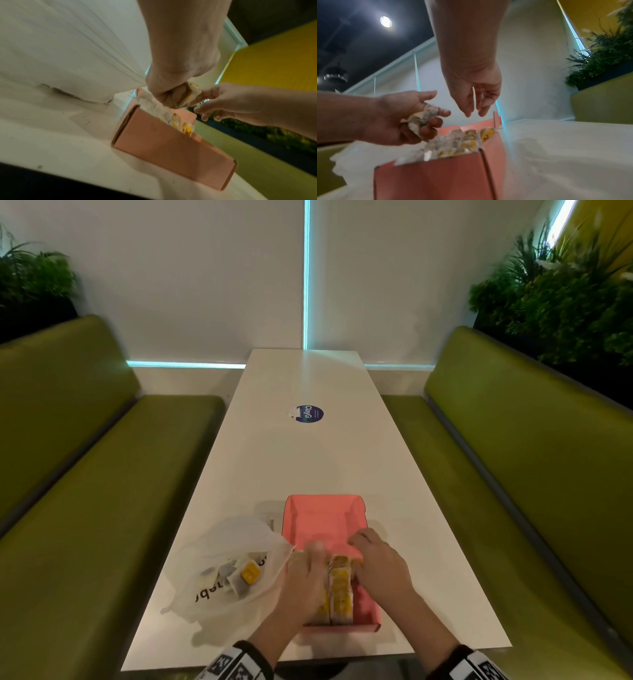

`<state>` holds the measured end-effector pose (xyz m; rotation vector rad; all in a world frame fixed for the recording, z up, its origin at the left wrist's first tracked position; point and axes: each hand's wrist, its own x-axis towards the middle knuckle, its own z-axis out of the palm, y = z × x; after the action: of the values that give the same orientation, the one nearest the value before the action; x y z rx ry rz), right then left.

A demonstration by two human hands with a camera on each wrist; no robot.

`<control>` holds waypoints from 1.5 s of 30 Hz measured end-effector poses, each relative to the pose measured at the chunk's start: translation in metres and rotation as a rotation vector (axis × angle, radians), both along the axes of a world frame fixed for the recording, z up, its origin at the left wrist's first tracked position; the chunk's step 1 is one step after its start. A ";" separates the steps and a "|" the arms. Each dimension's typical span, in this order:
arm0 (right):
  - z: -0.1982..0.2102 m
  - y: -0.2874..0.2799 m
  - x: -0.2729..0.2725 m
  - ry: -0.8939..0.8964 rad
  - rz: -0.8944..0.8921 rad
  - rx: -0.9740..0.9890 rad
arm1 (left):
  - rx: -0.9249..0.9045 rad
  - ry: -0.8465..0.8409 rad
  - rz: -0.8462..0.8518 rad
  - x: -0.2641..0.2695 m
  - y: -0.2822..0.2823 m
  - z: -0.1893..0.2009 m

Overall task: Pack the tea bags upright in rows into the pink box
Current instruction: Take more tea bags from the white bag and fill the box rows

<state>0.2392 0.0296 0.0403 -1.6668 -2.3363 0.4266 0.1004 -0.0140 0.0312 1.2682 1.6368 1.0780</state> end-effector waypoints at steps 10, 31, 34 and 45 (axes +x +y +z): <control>0.027 -0.021 -0.022 0.497 -0.024 -0.321 | -0.089 -0.575 0.152 -0.012 0.013 0.000; 0.044 -0.011 -0.020 1.088 -0.261 -0.630 | -0.188 -0.665 0.102 -0.027 -0.009 0.008; 0.049 -0.010 -0.019 1.119 -0.291 -0.642 | -0.176 -0.625 0.106 -0.028 -0.008 0.006; 0.048 -0.007 -0.014 1.156 -0.388 -0.585 | 0.094 -0.346 0.132 -0.023 -0.009 0.013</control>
<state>0.2250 0.0227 0.0886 -1.3773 -1.0592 1.5578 0.0774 -0.0234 0.0446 0.9750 1.4334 1.3847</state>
